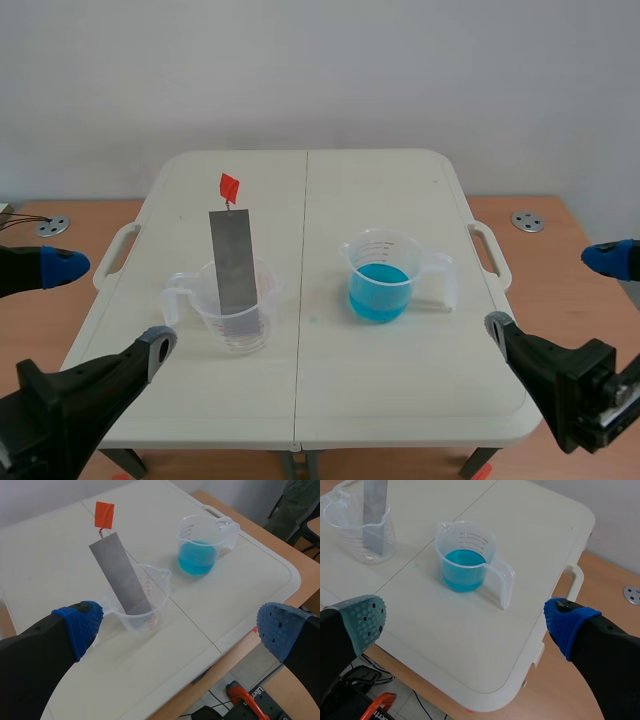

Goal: Hold the metal plate by the orange handle, dip it into the blue solution, take it out and point at it, then put the plate back in the beaker on the left.
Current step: 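Lift the metal plate out of the left beaker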

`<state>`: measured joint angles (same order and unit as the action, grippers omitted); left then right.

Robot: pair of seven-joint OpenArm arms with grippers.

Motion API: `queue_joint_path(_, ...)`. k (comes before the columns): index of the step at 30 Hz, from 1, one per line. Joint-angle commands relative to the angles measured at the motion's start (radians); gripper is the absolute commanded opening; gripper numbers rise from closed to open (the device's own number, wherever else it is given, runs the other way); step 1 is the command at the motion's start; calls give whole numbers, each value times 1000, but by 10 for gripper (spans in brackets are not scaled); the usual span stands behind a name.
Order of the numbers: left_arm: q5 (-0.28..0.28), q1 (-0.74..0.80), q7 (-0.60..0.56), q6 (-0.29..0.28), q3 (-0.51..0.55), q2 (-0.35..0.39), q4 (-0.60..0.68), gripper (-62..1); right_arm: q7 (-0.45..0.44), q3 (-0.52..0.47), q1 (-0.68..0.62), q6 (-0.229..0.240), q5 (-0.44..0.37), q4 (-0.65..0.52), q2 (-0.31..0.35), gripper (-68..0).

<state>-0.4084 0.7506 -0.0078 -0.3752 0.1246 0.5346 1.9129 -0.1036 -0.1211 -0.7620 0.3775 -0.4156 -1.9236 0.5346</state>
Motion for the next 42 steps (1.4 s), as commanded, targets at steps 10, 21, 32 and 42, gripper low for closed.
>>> queue_joint_path(10,8,-1,-17,-2,-5,-5,-3,14,-12,-3,14,-3,23,-5,2,-12)
queue_joint_path(21,8,-6,-17,-1,-5,-5,-3,-19,11,21,133,19,26,-5,2,-12)
queue_joint_path(32,9,18,8,-2,-2,-5,-3,-594,164,193,387,19,50,38,-49,-12)
queue_joint_path(42,9,261,-75,-2,106,-5,-3,-594,196,347,606,19,158,206,-175,-12)
